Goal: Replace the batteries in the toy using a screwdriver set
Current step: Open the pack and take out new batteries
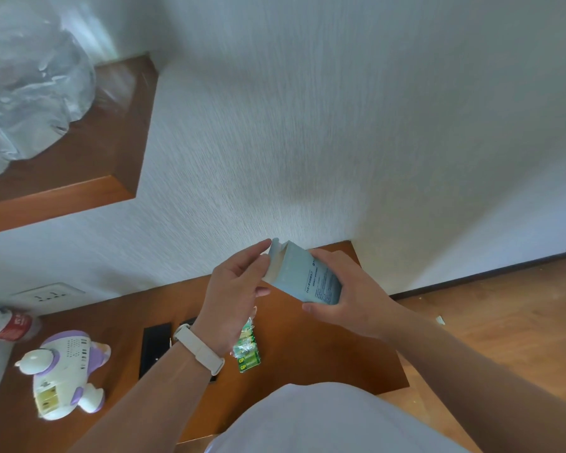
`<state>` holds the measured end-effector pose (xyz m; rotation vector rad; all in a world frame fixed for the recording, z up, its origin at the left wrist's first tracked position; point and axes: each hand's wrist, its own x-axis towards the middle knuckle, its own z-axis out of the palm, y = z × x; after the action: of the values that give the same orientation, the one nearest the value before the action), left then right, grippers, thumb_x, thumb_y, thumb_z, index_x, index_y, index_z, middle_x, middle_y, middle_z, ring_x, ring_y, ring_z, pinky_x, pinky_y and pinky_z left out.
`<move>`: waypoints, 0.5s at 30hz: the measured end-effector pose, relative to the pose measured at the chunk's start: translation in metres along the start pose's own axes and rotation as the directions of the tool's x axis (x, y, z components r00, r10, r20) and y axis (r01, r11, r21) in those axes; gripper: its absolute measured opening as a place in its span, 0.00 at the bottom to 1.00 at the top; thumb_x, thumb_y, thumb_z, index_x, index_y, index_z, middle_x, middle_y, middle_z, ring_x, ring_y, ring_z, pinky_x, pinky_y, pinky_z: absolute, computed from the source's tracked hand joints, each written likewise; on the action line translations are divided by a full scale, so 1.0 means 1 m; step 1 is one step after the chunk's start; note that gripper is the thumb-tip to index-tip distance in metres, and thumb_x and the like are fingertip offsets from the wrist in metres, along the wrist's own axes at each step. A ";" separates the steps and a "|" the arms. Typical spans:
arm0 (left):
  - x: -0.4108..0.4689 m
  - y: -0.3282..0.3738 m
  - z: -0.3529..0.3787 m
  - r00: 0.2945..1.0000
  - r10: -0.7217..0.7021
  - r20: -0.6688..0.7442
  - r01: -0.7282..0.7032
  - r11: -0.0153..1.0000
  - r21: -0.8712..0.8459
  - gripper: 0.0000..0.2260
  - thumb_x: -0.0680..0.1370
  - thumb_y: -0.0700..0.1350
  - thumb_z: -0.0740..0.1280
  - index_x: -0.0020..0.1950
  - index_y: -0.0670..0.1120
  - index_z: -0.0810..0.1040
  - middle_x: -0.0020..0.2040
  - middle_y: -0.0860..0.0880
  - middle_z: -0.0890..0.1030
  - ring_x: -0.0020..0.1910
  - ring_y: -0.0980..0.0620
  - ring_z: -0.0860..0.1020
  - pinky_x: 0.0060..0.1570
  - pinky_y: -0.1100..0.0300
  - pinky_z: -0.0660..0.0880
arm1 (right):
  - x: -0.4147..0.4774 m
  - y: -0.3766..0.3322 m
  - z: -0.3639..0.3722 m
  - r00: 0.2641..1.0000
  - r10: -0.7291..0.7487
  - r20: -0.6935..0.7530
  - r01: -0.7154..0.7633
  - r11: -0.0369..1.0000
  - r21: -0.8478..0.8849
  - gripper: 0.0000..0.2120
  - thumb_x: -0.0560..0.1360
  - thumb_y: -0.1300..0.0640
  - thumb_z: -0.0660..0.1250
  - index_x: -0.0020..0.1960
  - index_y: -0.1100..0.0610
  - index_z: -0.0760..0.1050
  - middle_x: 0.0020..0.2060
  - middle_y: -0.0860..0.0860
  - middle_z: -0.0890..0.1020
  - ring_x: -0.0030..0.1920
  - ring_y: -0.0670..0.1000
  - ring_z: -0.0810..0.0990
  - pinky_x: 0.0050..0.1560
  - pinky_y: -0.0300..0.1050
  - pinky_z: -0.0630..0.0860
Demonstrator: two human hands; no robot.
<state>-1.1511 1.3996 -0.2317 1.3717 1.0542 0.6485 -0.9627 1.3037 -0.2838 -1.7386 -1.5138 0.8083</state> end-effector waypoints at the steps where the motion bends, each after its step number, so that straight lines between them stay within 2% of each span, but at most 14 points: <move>1: 0.000 -0.001 0.001 1.000 -0.009 -0.008 0.009 1.000 0.016 0.12 0.83 0.47 0.64 0.62 0.61 0.81 0.49 0.53 0.86 0.57 0.51 0.83 0.48 0.56 0.82 | 0.000 0.001 0.000 1.000 -0.005 -0.004 0.005 0.999 -0.039 0.38 0.70 0.38 0.72 0.74 0.38 0.57 0.57 0.38 0.69 0.60 0.41 0.69 0.56 0.44 0.79; 7: 0.002 -0.007 0.009 0.997 -0.020 -0.074 0.029 0.992 0.123 0.06 0.82 0.47 0.67 0.52 0.52 0.84 0.44 0.56 0.87 0.53 0.52 0.83 0.39 0.64 0.79 | 0.000 0.004 0.001 0.999 -0.047 -0.001 0.046 0.972 -0.229 0.40 0.70 0.36 0.70 0.75 0.38 0.53 0.59 0.42 0.68 0.58 0.45 0.68 0.55 0.42 0.78; 9: 0.002 -0.008 0.011 0.995 -0.013 -0.095 0.025 0.992 0.126 0.06 0.79 0.50 0.67 0.49 0.52 0.84 0.42 0.56 0.86 0.51 0.51 0.84 0.37 0.65 0.78 | 0.000 0.005 0.001 0.999 -0.047 -0.001 0.045 0.968 -0.246 0.40 0.70 0.36 0.70 0.75 0.37 0.53 0.59 0.41 0.68 0.58 0.45 0.68 0.54 0.41 0.78; 11: 0.002 -0.009 0.012 0.993 -0.002 -0.115 0.017 0.991 0.133 0.10 0.76 0.54 0.65 0.48 0.52 0.83 0.41 0.56 0.86 0.51 0.51 0.84 0.37 0.65 0.78 | 0.001 0.005 0.001 0.999 -0.048 0.001 0.047 0.967 -0.250 0.40 0.70 0.35 0.70 0.75 0.37 0.52 0.59 0.41 0.68 0.57 0.45 0.68 0.54 0.41 0.78; 15: 0.001 -0.012 0.014 0.988 0.019 -0.156 0.008 0.985 0.175 0.12 0.77 0.57 0.65 0.48 0.53 0.85 0.40 0.56 0.86 0.49 0.51 0.83 0.41 0.61 0.82 | 0.003 0.006 0.002 0.997 -0.071 -0.005 0.065 0.941 -0.331 0.41 0.70 0.34 0.68 0.75 0.37 0.51 0.58 0.41 0.68 0.55 0.45 0.67 0.55 0.42 0.76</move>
<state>-1.1410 1.3919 -0.2451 1.4942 1.2581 0.6896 -0.9609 1.3063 -0.2896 -1.9117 -1.7675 0.5237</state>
